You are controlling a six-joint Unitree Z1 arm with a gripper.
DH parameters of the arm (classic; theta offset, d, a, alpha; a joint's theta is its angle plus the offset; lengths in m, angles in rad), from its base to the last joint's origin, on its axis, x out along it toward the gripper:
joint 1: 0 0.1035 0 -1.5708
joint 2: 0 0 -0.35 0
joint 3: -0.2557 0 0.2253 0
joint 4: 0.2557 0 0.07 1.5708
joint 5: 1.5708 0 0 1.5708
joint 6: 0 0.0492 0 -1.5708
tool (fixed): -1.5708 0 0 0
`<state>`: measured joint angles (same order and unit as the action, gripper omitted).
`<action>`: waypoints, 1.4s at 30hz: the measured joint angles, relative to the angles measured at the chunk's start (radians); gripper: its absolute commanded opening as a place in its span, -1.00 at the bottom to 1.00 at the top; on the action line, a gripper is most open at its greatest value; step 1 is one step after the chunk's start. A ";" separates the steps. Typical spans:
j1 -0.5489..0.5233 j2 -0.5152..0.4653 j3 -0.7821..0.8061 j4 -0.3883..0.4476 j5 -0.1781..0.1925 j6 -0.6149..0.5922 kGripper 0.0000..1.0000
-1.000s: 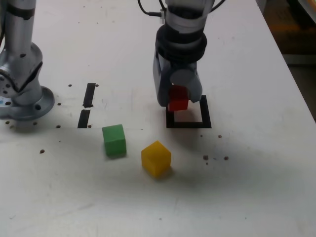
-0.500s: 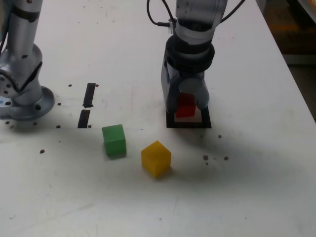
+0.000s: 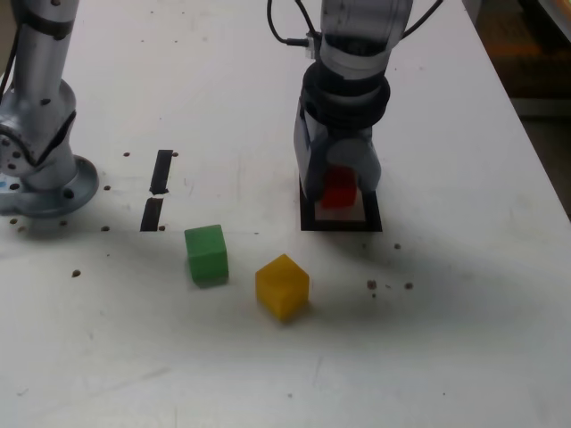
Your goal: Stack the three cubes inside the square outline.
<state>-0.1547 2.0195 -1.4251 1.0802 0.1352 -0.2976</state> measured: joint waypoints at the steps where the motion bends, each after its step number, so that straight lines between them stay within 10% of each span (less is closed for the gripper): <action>1: 0.002 0.000 0.002 0.000 -0.001 0.001 -0.11; 13: 0.011 0.006 0.008 -0.019 -0.007 0.015 0.80; 19: 0.012 -0.006 -0.005 0.015 -0.016 0.032 0.88; 27: -0.153 -0.138 -0.176 0.282 -0.028 -0.145 0.83; 32: -0.312 -0.138 -0.230 0.435 -0.135 -0.320 0.82; 37: -0.419 -0.109 -0.183 0.346 -0.245 -0.501 0.82; 42: -0.450 -0.098 -0.153 0.275 -0.273 -0.663 0.83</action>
<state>-0.6048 1.9220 -1.5784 1.3547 -0.1381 -0.9611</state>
